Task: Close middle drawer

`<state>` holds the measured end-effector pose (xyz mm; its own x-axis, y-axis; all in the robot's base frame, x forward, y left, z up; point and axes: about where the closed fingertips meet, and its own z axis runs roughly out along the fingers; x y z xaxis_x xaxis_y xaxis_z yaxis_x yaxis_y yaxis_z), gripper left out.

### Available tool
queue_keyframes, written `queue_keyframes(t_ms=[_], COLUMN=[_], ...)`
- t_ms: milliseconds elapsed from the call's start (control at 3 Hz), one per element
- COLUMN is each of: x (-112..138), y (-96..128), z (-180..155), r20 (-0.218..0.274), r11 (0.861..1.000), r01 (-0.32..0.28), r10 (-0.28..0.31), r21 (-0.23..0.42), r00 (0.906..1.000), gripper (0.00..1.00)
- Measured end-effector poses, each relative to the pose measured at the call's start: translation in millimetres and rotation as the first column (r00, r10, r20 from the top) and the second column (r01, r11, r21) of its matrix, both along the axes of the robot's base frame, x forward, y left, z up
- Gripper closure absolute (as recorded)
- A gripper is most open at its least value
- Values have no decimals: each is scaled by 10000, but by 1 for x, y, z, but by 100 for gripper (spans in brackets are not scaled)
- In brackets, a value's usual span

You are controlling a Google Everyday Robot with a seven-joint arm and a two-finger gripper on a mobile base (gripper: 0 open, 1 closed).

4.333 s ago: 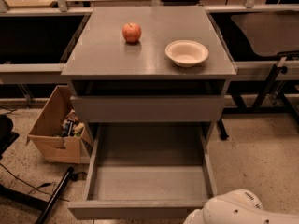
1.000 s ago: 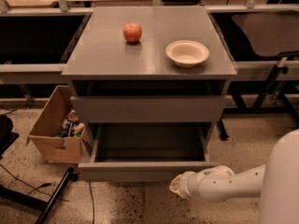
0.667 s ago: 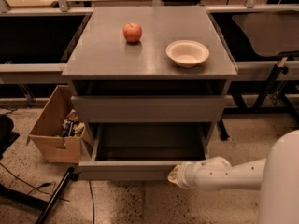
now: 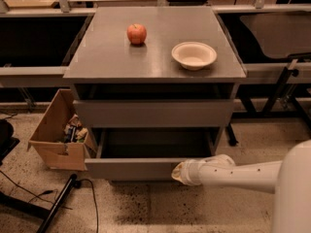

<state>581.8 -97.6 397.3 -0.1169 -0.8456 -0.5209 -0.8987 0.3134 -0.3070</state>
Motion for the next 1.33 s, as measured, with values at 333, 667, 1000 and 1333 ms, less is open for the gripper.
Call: queue_keyframes(t_ms=[333, 667, 1000, 1333], x=[0, 0, 0, 0], y=[0, 0, 0, 0], z=[0, 0, 0, 0], r20=[0, -1, -1, -1], r11=[10000, 10000, 10000, 10000], r01=[0, -1, -1, -1], r10=[0, 1, 1, 1], r21=[0, 0, 0, 1], r00=[10000, 10000, 10000, 10000], gripper=[100, 74, 51, 20])
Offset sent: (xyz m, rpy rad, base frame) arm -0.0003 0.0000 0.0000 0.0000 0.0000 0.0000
